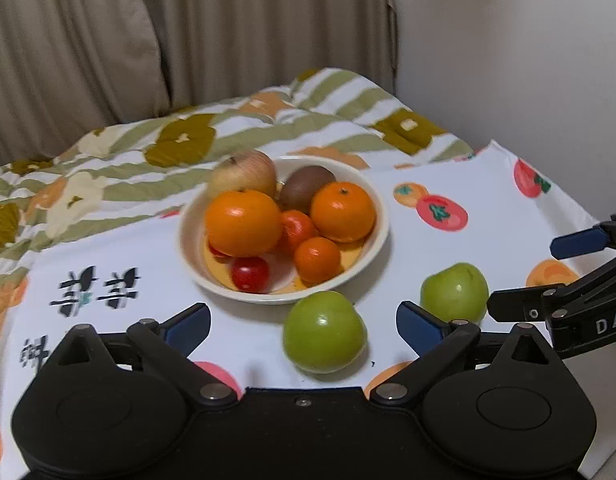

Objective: Organize fruits
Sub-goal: 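Withdraw both tools toward the two green apples, then grasp a green apple with the left tool, then grasp the other green apple with the right tool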

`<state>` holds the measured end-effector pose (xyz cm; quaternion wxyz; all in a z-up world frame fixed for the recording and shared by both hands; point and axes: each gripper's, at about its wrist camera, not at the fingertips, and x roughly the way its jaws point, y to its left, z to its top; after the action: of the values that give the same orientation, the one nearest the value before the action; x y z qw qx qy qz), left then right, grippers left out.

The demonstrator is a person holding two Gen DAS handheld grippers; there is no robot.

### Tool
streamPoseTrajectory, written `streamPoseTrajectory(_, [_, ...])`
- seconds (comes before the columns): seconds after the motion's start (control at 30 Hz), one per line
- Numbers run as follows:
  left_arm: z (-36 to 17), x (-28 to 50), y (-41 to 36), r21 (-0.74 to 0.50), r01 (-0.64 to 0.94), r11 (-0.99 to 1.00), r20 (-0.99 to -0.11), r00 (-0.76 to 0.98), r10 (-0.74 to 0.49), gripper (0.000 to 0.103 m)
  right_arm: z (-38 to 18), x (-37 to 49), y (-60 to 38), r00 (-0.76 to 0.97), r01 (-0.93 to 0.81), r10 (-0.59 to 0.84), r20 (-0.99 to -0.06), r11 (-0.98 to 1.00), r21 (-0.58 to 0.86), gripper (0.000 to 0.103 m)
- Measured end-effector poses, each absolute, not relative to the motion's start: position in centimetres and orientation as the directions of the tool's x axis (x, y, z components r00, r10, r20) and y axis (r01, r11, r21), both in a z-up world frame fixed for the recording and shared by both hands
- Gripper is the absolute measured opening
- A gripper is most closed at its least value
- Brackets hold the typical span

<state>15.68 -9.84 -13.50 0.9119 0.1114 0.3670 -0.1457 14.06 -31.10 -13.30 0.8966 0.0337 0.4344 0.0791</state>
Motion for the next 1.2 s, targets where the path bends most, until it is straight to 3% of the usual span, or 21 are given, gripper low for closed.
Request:
streamPoseTrajectory(0.3, [-15.6,17.6,-11.4,0.081,0.375,0.923,-0.770,0.611,-0.181,0.082,-14.4,15.3,-30.9,0.578,-0.117,0.235,-0.781,0.972,0.205,0.103])
streamPoseTrajectory(0.43, [-16.2,18.1,-11.5,0.074,0.379,0.922,-0.788,0.589,-0.179,0.066,-14.9,15.8,-30.4,0.568,-0.133,0.253,-0.783,0.967,0.216,0.103])
streamPoseTrajectory(0.53, [-16.5,18.3,-11.6,0.083,0.376,0.923,-0.792,0.587,-0.168,0.062,-15.0,16.1,-30.2,0.561,-0.136,0.263,-0.785,0.964,0.227,0.103])
streamPoseTrajectory(0.77, [-16.5,18.3,-11.3,0.072,0.383,0.921,-0.791,0.585,-0.181,0.061,-15.4,16.7,-30.0,0.549,-0.147,0.280,-0.787,0.960,0.240,0.103])
streamPoseTrajectory(0.87, [-16.5,18.2,-11.2,0.070,0.384,0.921,-0.793,0.581,-0.182,0.061,-15.7,17.0,-29.7,0.532,-0.150,0.292,-0.795,0.956,0.251,0.095])
streamPoseTrajectory(1.07, [-16.4,17.8,-10.9,0.063,0.380,0.923,-0.798,0.575,-0.183,0.061,-15.7,17.2,-29.5,0.533,-0.148,0.292,-0.794,0.956,0.252,0.093])
streamPoseTrajectory(1.2, [-16.3,17.5,-10.5,0.059,0.377,0.925,-0.799,0.573,-0.182,0.061,-15.6,17.3,-29.1,0.532,-0.153,0.297,-0.793,0.955,0.255,0.085])
